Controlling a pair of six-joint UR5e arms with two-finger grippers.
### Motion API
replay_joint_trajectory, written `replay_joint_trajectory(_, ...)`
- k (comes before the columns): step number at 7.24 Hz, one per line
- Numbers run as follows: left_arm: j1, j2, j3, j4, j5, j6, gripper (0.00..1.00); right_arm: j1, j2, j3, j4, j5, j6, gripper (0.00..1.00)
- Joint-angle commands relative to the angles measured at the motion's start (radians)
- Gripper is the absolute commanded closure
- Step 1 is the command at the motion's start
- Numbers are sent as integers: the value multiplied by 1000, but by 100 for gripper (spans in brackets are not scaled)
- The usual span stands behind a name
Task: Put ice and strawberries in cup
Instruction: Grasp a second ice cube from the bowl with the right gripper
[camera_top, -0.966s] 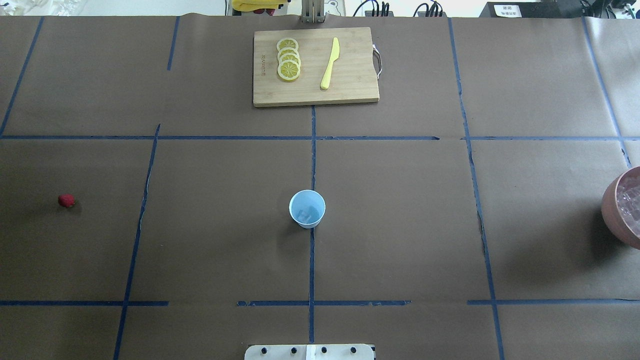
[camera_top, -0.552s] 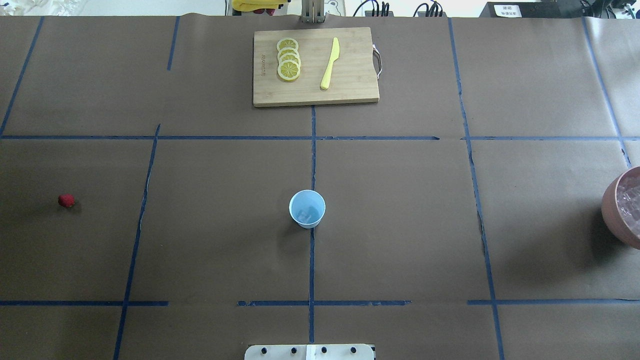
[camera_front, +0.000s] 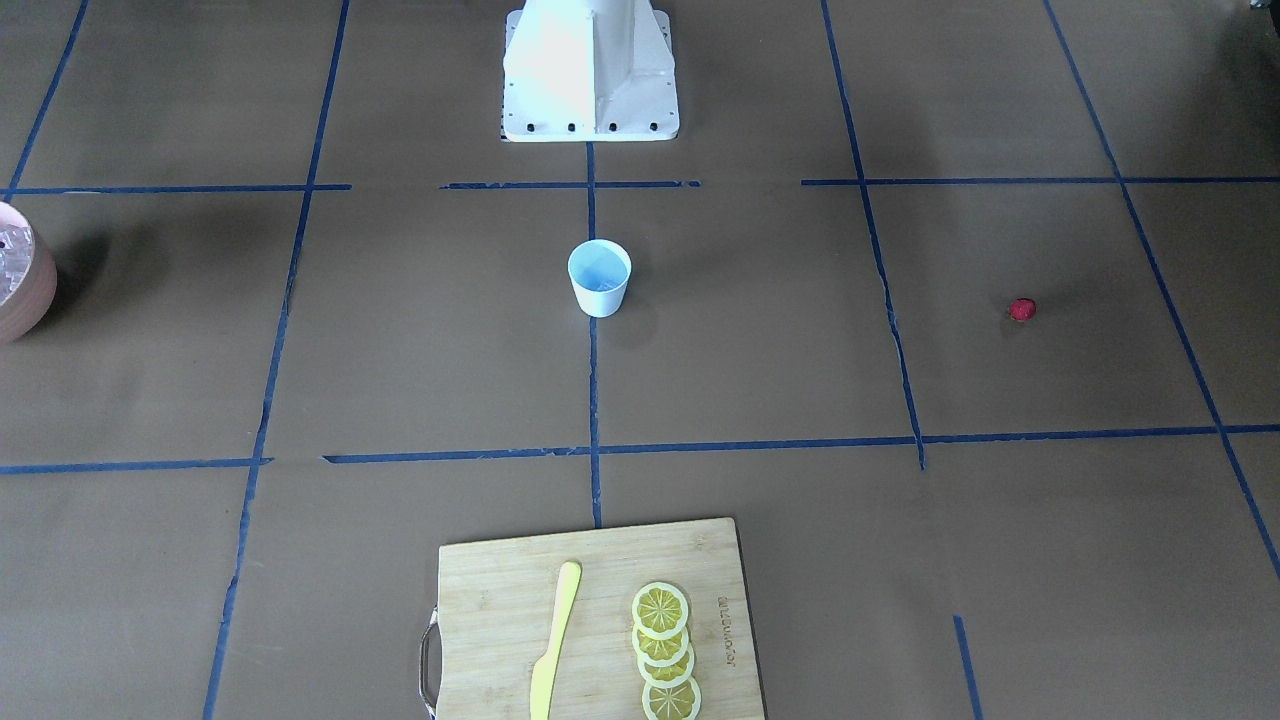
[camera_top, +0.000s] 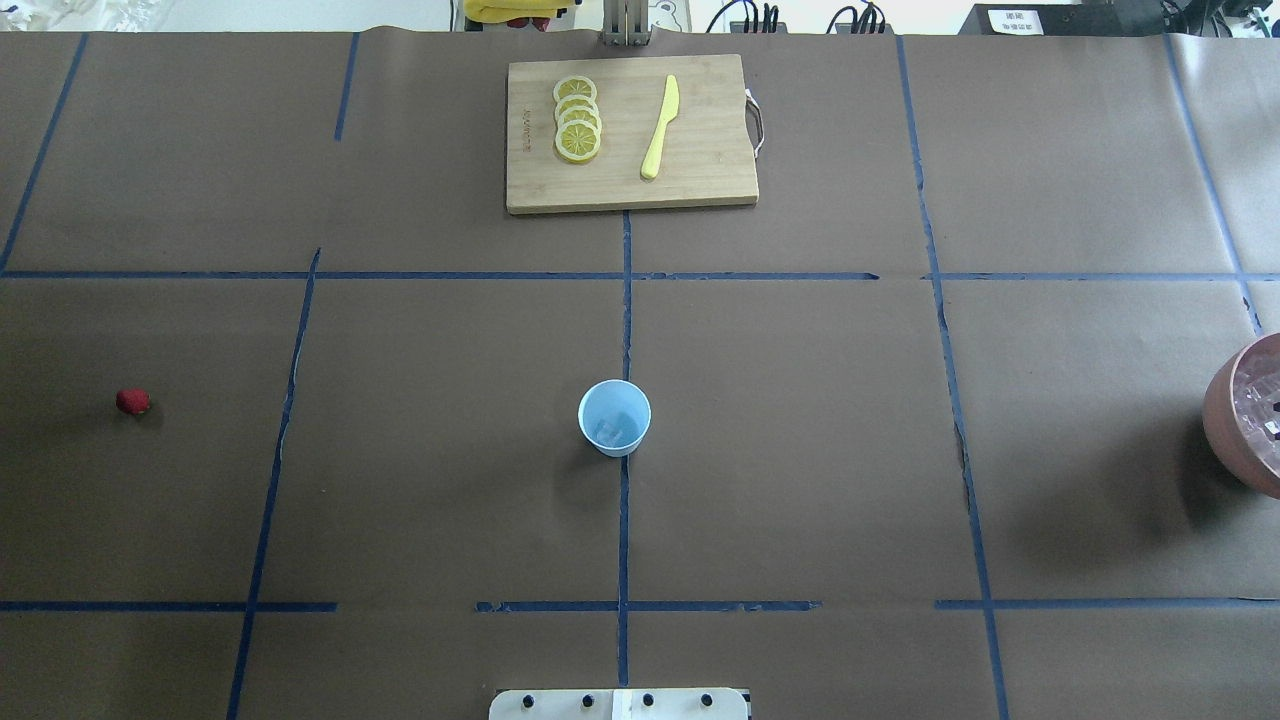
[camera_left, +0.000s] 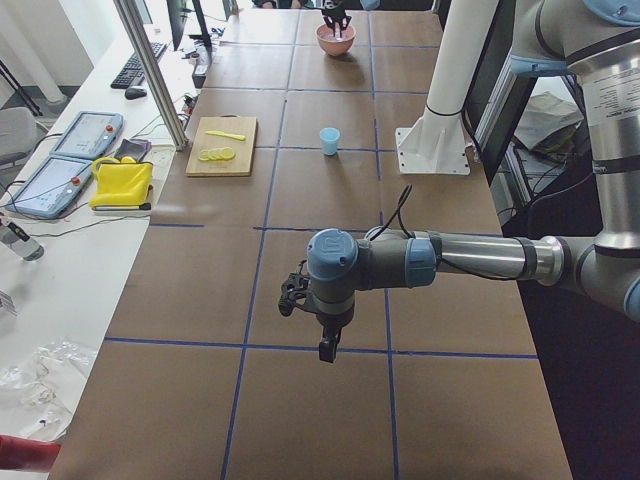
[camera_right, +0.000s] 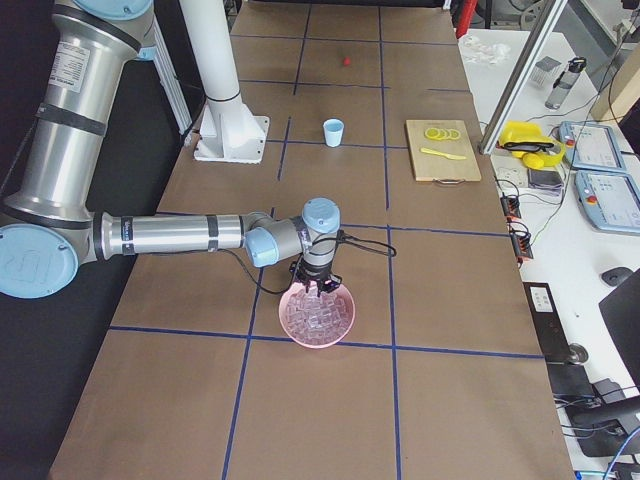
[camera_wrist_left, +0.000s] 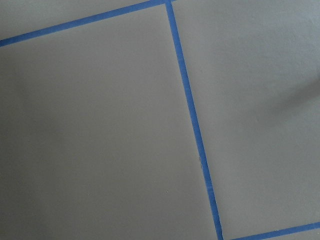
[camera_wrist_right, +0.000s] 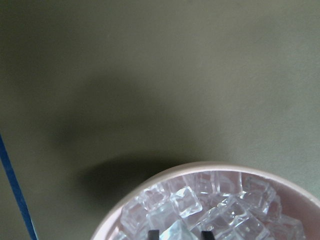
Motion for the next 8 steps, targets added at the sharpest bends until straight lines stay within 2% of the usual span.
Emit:
replay_joint_trajectory(1,0,0,0,-2,1,0,0,5,17,70,-22,6,329,99)
replay_joint_trajectory(5,0,0,-2,-2,0,2,0,7,18,185,-14,45,1122,100)
replay_joint_trajectory(6,0,0,-2,-2,0,2,0,3,47,213,-13,45,1299,100)
replay_joint_trajectory(8,0,0,-6,-2,0,2,0,-117,154,229,-23,10,1479,100)
